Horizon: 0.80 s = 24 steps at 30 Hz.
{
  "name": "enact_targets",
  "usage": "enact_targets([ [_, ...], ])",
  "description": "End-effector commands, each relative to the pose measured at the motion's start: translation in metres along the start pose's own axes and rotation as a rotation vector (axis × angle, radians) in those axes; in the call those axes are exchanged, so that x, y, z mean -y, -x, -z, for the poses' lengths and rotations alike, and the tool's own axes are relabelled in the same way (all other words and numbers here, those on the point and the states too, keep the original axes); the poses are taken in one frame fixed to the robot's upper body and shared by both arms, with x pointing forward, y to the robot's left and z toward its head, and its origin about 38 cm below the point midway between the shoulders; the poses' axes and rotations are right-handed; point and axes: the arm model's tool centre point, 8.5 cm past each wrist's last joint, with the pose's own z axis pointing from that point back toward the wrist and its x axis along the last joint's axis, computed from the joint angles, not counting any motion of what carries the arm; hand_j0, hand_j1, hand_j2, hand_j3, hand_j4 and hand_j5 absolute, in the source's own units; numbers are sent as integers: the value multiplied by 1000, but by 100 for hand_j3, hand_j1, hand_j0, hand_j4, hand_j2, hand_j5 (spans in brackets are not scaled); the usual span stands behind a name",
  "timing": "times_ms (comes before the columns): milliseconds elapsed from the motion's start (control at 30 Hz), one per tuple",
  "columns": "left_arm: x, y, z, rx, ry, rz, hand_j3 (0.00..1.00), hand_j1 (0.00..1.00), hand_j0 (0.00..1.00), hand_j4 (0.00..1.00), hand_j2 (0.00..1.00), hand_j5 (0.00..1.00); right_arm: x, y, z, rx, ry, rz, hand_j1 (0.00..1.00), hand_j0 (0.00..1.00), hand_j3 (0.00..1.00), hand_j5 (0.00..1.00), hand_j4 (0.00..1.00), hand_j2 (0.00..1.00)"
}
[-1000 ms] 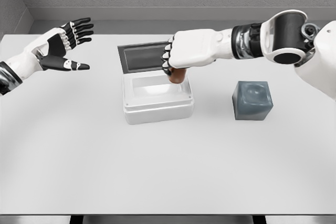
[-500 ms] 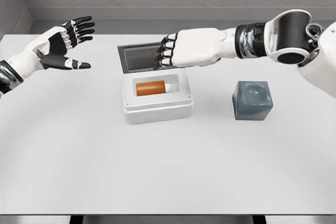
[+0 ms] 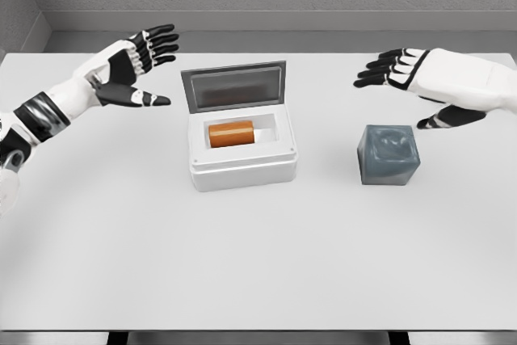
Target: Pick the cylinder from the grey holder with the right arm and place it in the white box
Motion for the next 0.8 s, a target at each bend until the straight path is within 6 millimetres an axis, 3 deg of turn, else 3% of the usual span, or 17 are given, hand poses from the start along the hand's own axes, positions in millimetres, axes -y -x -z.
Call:
enact_targets([
  [0, 5, 2, 5, 7, 11, -14, 100, 100, 100, 100, 100, 100, 32, 0, -20, 30, 199, 69, 100, 100, 100, 100, 100, 100],
  [100, 9, 4, 7, 8, 19, -19, 100, 100, 100, 100, 100, 100, -3, 2, -23, 12, 328, 183, 100, 100, 100, 100, 100, 100],
  [200, 15, 5, 11, 12, 34, -24, 100, 100, 100, 100, 100, 100, -42, -1, -22, -2, 341, 287, 100, 100, 100, 100, 100, 100],
  [767, 38, -1, 9, 39, 91, -11, 100, 100, 100, 100, 100, 100, -54, -4, -17, 3, 355, 320, 100, 100, 100, 100, 100, 100],
])
